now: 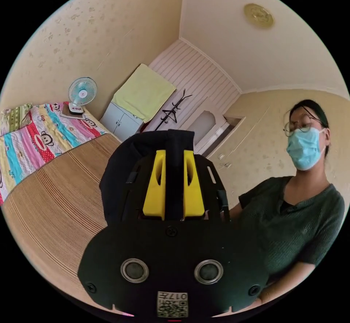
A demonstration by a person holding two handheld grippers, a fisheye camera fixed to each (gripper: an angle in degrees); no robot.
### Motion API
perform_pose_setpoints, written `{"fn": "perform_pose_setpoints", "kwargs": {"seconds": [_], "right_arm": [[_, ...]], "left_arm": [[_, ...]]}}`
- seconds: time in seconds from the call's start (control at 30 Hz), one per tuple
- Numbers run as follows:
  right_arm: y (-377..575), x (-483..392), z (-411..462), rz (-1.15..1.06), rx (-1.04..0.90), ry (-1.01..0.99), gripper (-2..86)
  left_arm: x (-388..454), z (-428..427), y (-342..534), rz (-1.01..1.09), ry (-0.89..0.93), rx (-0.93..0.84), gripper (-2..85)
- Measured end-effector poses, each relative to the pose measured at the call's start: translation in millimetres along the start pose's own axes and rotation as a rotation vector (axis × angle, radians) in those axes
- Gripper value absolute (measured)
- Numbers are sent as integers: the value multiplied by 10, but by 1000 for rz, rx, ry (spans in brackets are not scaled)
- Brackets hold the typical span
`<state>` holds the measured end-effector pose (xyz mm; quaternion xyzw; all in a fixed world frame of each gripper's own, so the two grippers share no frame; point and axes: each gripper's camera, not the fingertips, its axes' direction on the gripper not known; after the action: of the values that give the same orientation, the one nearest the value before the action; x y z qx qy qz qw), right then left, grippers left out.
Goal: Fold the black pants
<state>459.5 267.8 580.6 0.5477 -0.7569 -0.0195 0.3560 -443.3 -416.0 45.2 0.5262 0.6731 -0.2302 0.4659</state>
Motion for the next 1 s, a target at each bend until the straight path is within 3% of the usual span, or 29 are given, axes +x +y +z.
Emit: {"fn": "perform_pose_setpoints", "kwargs": {"seconds": [0.1, 0.2, 0.3, 0.4, 0.53, 0.63, 0.7, 0.77, 0.87, 0.93, 1.0], "right_arm": [[-151, -1144, -87, -280, 135, 265, -7], [141, -2367, 410, -649, 249, 525, -7], [598, -2927, 1439, -883, 245, 750, -3], [885, -2658, 2343, -932, 220, 832, 21], [816, -1588, 3024, -780, 51, 798, 60], [406, -293, 3481, -377, -416, 996, 55], [448, 597, 3591, -71, -915, 779, 33], [641, 897, 3460, 58, -970, 712, 20], [835, 1122, 3095, 198, -952, 888, 10], [832, 1095, 2802, 267, -809, 938, 8], [786, 890, 2434, 245, -558, 796, 6]], "left_arm": [[-99, 91, -892, 20, -79, -49, 75], [-56, -233, -1787, 57, 110, 81, 75], [192, -1001, -2379, 197, 234, 279, 78], [163, -1844, -2639, 190, 253, 374, 96], [-588, -2888, -2214, -163, 144, 442, 144], [-1298, -3660, -1135, -548, -57, 532, 157], [-1502, -4079, -290, -738, -184, 612, 137], [-1565, -4355, 715, -985, -279, 635, 135], [-1530, -4352, 1432, -1205, -361, 508, 140], [-1525, -4274, 1618, -1285, -389, 443, 145], [-1612, -4178, 1640, -1338, -406, 365, 155]]}}
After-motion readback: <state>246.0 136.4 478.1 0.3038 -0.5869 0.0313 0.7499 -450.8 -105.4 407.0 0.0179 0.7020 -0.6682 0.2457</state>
